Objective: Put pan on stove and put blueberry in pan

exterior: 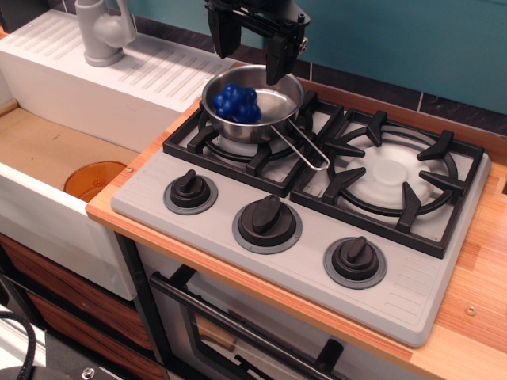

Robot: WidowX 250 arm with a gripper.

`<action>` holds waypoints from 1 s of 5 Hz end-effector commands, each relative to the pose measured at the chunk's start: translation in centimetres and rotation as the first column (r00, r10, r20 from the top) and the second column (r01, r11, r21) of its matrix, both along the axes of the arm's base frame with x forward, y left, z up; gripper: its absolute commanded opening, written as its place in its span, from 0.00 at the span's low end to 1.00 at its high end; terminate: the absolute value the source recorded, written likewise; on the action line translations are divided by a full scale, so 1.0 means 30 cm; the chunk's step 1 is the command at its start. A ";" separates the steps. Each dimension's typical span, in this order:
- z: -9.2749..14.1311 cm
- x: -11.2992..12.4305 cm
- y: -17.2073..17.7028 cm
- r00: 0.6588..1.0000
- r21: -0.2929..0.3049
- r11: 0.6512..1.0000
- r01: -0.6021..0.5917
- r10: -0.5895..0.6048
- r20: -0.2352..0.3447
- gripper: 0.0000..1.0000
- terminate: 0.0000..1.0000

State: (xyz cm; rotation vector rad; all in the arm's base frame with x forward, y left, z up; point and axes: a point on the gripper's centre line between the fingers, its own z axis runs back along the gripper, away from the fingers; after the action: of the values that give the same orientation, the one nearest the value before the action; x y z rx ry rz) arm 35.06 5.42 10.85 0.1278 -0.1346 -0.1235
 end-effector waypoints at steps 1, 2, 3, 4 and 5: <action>0.073 0.013 -0.012 0.998 0.025 1.000 -0.002 0.000 0.058 1.00 0.00; 0.089 0.010 -0.018 0.998 0.032 0.999 -0.003 0.002 0.056 1.00 0.00; 0.100 0.008 -0.026 0.999 0.034 0.999 -0.006 0.005 0.054 1.00 0.00; 0.113 0.006 -0.028 0.999 0.034 0.999 -0.007 0.005 0.049 1.00 0.00; 0.121 0.005 -0.034 0.999 0.033 0.999 -0.009 0.007 0.054 1.00 0.00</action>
State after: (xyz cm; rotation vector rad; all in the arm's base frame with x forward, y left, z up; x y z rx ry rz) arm 34.14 4.63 10.99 0.1439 -0.0696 -0.1160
